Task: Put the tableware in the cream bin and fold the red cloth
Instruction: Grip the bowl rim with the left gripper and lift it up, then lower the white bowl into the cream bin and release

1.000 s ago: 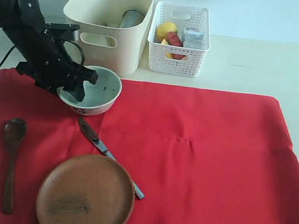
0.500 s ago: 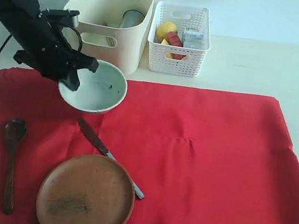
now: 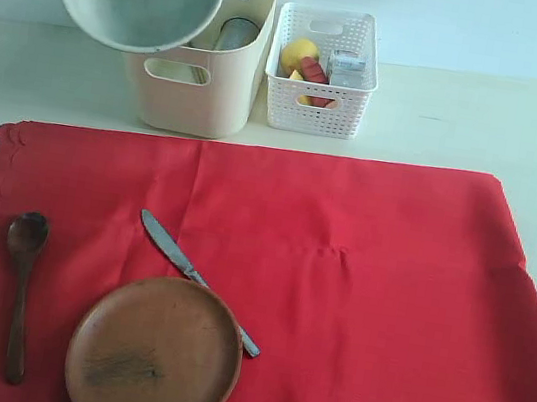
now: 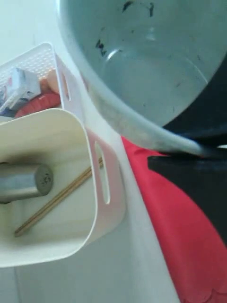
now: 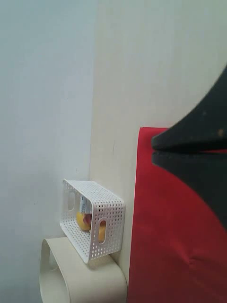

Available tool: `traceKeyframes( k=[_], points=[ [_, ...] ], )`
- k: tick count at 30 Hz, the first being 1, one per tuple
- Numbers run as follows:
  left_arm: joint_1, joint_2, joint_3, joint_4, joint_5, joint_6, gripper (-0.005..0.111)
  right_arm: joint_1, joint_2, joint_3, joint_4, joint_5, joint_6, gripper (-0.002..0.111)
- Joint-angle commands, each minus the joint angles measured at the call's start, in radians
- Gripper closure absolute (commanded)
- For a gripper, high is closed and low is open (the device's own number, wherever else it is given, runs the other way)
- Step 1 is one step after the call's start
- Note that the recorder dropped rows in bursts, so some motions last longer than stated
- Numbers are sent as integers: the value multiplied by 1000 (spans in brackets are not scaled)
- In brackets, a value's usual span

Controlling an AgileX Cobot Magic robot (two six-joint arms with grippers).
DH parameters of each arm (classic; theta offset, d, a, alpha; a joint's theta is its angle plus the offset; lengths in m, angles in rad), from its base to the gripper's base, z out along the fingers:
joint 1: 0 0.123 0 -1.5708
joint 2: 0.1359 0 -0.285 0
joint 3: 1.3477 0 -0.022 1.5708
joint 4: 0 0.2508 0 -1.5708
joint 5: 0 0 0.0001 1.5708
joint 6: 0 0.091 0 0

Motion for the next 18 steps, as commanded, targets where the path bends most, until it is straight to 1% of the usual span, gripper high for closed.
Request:
traceKeyframes(
  k=[1,5,7,14,18],
  points=[
    [-2,2,-1,25,-122,2,107,-5,-6,2,-6,-1,5,108],
    [2,25,-4,32,-220,14,107,-5,-6,2,-6,-1,5,108],
    [9,50,-32,32,-236,36,107,-5,-6,2,-6,-1,5,108],
    [52,193,-239,30,-161,42,107,-5,-6,2,-6,-1,5,108],
    [69,294,-377,30,-103,46,107,-5,-6,2,-6,1,5,108]
  ],
)
